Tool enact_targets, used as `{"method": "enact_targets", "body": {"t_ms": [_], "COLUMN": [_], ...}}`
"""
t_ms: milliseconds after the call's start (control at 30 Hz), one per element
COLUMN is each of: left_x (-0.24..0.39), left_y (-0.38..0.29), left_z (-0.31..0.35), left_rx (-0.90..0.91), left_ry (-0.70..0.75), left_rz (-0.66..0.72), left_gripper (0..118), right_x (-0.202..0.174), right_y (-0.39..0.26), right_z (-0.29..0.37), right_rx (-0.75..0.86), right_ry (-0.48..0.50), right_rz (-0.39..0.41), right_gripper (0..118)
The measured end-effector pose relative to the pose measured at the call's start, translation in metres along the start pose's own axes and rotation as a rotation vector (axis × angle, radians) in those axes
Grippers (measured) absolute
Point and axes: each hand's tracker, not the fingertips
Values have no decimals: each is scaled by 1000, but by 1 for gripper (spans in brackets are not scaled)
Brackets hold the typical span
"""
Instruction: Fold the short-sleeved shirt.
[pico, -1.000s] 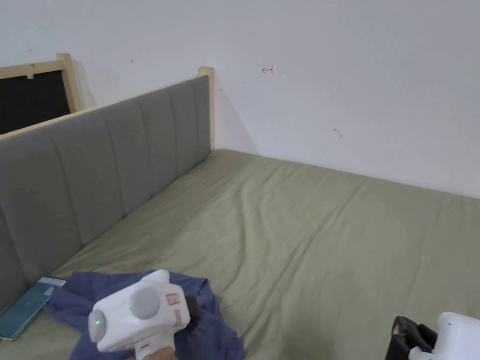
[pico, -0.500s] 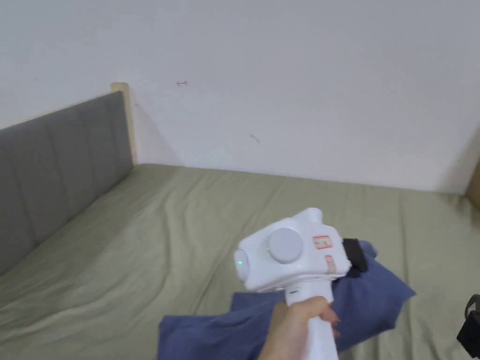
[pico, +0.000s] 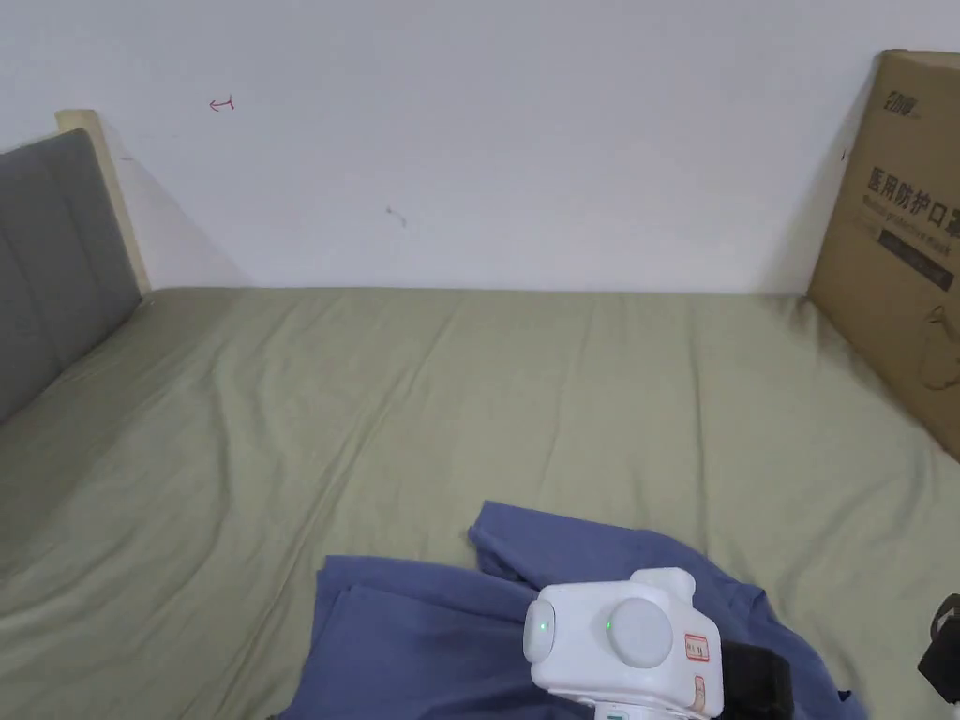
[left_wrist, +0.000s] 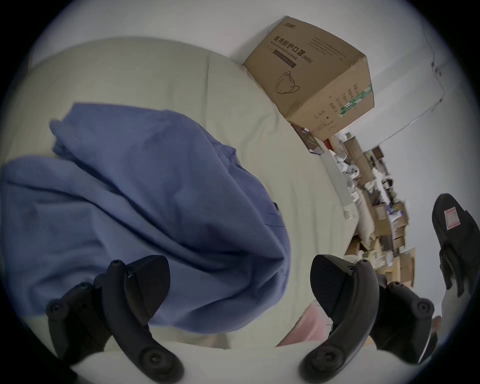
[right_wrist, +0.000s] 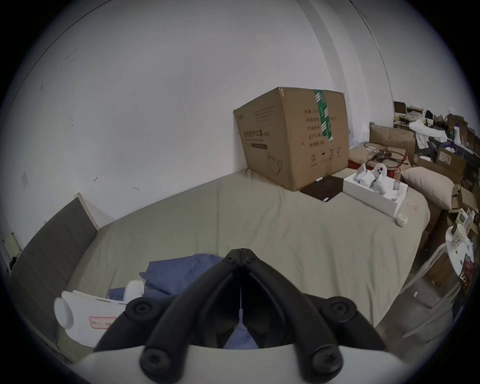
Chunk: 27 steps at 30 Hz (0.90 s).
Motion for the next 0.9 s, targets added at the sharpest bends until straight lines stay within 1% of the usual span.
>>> {"method": "enact_targets", "body": {"t_ms": [67,100,133,167,200,233,267,300,367,467,533,600,633,667,700,733,767,800,867,900], "left_x": [-9,-14,-21,-29,-37,-44,-53,-62,-87,-124,-137,-155,-161,-174,-185,-199,-211,-223,-248,-257], "left_y": [5,7,6,5,2,0,-7,-15,-34,-55,-56,-49,-38,-27,-16,-3,16,28,59,71], "left_z": [25,38,51,64,73,84,89,94,99,100,105,112,117,121,124,127,126,126,123,117], "left_rx": [47,79,108,126,148,154,156,168,144,80,104,129,139,135,145,158,154,166,163,157], "left_ry": [-4,-1,1,8,33,87,167,223,269,266,337,354,356,355,369,397,415,439,493,512], "left_rz": [-1,11,23,32,36,27,17,9,38,126,143,143,166,179,204,236,236,248,274,301], "left_gripper": [109,98,80,50,28,18,18,1,0,0,0,0,1,15,52,84,106,114,110,111], "right_x": [-12,-17,-22,-29,-35,-40,-46,-51,-61,-75,-82,-87,-90,-92,-93,-95,-97,-98,-98,-99], "right_y": [-2,-3,-3,-5,-6,-7,-10,-12,-19,-28,-33,-36,-38,-40,-41,-43,-45,-46,-49,-51], "right_z": [-2,-2,-2,-1,-2,-2,-2,-1,0,-4,-9,-15,-20,-25,-31,-36,-43,-48,-60,-65], "right_rx": [-15,-14,-15,-17,-21,-28,-34,-39,-49,-75,-93,-111,-120,-129,-139,-148,-159,-170,-193,-203], "right_ry": [20,33,47,64,80,90,103,119,145,166,176,184,188,188,186,183,179,178,175,172], "right_rz": [18,30,40,49,56,60,65,73,98,138,151,161,168,175,182,188,191,192,189,190], "right_gripper": [0,0,0,0,0,0,0,0,0,0,0,0,0,0,0,0,0,0,0,0]}}
